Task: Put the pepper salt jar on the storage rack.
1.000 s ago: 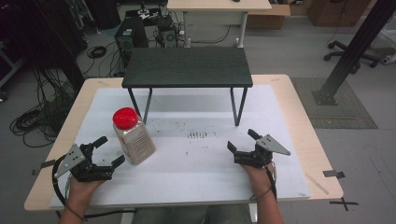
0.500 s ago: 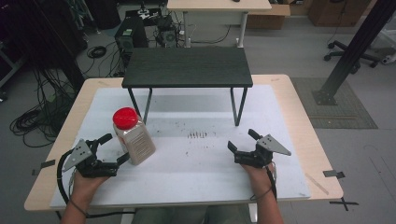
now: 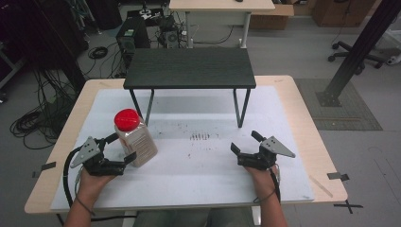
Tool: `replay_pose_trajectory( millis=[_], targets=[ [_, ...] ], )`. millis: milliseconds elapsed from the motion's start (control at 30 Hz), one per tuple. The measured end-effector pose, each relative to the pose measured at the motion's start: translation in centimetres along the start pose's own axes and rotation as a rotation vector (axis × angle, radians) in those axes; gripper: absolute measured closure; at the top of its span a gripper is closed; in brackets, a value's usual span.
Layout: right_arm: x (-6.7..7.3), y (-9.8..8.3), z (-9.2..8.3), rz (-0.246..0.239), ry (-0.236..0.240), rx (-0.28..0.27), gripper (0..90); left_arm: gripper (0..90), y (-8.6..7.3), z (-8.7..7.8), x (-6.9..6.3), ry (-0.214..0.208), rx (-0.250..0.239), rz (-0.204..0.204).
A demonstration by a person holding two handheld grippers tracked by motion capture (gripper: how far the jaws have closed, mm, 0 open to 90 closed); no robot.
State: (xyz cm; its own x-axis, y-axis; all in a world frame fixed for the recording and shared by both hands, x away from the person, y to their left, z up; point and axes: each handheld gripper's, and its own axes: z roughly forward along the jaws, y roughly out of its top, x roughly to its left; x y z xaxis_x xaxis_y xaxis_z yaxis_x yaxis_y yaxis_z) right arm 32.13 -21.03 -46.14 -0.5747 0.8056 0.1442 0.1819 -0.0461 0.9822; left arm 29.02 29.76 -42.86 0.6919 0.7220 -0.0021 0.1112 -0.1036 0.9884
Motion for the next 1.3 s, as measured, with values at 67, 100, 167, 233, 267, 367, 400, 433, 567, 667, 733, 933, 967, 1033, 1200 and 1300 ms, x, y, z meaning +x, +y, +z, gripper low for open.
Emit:
replay_pose_trajectory(
  millis=[67,100,167,233,267,367,400,433,567,667,733,933,967,1033,1200,1300],
  targets=[
    [0.0,0.0,0.0,-0.002,0.001,0.0,0.0,0.2,0.0,0.2,0.0,-0.002,-0.001,0.0],
    [0.0,0.0,0.0,-0.002,0.001,0.0,0.0,0.2,0.1,0.3,0.0,-0.005,-0.003,-0.001],
    [0.0,0.0,0.0,-0.001,0.002,0.0,0.0,0.2,0.2,0.5,-0.1,-0.005,-0.007,-0.002],
    [0.0,0.0,0.0,-0.001,0.003,0.0,0.0,0.2,0.2,0.6,0.0,-0.006,-0.007,-0.003],
    [0.0,0.0,0.0,-0.001,0.002,-0.001,0.0,0.2,0.2,0.7,0.0,-0.006,-0.008,-0.005],
    [0.0,0.0,0.0,0.001,0.003,-0.001,0.0,0.2,0.3,1.0,0.0,-0.007,-0.008,-0.005],
    [0.0,0.0,0.0,0.002,0.003,-0.001,0.0,0.2,0.3,1.1,0.0,-0.007,-0.006,-0.005],
    [0.0,0.0,0.0,0.003,0.004,-0.002,0.0,0.2,0.3,1.3,0.0,-0.006,-0.005,-0.007],
    [0.0,0.0,0.0,0.005,0.005,-0.004,0.0,0.2,0.3,1.7,0.0,-0.012,-0.007,-0.008],
    [-0.1,0.0,0.0,0.007,0.005,-0.006,0.0,0.2,0.3,2.0,0.0,-0.014,-0.006,-0.008],
    [-0.1,0.0,0.0,0.009,0.005,-0.006,0.0,0.2,0.3,2.1,0.0,-0.012,-0.007,-0.007],
    [-0.1,0.0,0.0,0.012,0.008,-0.007,0.0,0.2,0.3,2.5,-0.1,-0.01,-0.01,-0.011],
    [-0.1,0.0,0.0,0.012,0.008,-0.007,0.0,0.2,0.3,2.6,-0.1,-0.009,-0.01,-0.012],
    [-0.1,0.0,0.0,0.014,0.008,-0.007,0.0,0.2,0.3,2.7,-0.1,-0.005,-0.012,-0.012],
    [-0.1,0.0,0.0,0.015,0.008,-0.008,0.0,0.2,0.5,2.9,0.0,-0.006,-0.02,-0.015],
    [-0.1,0.0,0.0,0.015,0.009,-0.008,0.0,0.2,0.5,3.1,-0.1,-0.005,-0.018,-0.012]
  ],
)
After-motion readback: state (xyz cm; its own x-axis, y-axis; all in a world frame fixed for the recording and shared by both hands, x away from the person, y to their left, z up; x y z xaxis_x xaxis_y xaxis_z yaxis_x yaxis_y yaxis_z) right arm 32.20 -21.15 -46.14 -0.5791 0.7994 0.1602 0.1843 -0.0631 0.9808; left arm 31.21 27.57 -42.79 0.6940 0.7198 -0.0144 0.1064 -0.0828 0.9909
